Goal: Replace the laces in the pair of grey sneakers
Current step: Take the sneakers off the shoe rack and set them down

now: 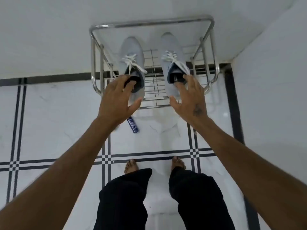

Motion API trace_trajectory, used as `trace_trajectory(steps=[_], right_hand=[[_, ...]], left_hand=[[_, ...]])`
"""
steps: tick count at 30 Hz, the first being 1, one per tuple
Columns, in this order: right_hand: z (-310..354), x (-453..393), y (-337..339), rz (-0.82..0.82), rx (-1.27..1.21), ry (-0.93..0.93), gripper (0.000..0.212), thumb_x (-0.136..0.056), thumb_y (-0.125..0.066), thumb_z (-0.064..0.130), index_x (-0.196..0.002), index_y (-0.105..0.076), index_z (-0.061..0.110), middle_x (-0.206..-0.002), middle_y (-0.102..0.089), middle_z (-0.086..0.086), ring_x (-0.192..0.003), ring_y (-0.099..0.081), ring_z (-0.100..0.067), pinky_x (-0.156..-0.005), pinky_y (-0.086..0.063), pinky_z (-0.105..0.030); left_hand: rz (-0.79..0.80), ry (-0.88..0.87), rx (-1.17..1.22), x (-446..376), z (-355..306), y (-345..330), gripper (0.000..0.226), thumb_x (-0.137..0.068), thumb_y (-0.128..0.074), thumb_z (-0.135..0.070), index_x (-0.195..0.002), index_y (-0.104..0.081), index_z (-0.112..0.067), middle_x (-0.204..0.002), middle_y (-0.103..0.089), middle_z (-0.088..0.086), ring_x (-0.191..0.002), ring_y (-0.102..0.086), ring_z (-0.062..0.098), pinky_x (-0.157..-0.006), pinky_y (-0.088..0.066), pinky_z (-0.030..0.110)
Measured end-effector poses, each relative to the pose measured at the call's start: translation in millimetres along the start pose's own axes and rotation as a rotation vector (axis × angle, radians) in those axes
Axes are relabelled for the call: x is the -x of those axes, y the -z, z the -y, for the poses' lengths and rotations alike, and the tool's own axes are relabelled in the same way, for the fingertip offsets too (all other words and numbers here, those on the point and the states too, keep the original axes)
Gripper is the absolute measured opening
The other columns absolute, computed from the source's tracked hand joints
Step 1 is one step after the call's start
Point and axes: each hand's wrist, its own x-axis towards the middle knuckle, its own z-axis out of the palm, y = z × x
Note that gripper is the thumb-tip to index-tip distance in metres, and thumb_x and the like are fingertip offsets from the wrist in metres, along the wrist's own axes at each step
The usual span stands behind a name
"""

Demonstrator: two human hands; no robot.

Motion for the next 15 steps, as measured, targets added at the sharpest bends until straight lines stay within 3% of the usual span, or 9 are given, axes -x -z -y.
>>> trace_trajectory(steps=[8,15], right_hand=[[-18.2,-17.8,-65.7,-0.266,0.018,0.051,0.046,-0.086,-0.058,0.038,-0.125,-0.06,0.013,-0.141,-0.049,-0.013,-0.136,-0.041,-0.034,-0.11,-0.035,-0.045],[-22.9,-34.1,-84.1,-0.494,0.044,0.082,0.035,-0.088,-0.055,0.038,-0.108,-0.068,0.012,-0.123,-0.063,-0.006,-0.127,-0.051,-0.03,-0.106,-0.038,-0.04]], left_hand=[[-0.101,-0.114,-0.012,5.5,43.6,-72.2,0.056,-0.09,-0.059,-0.046,-0.128,-0.056,-0.004,-0.128,-0.057,0.017,-0.119,-0.053,0.033,-0.097,-0.044,0.044],[-0.287,-0.097,-0.04,-7.2,44.1,-86.4,0.057,-0.096,-0.046,-0.058,-0.114,-0.063,-0.007,-0.108,-0.065,0.015,-0.094,-0.06,0.03,-0.073,-0.046,0.039]])
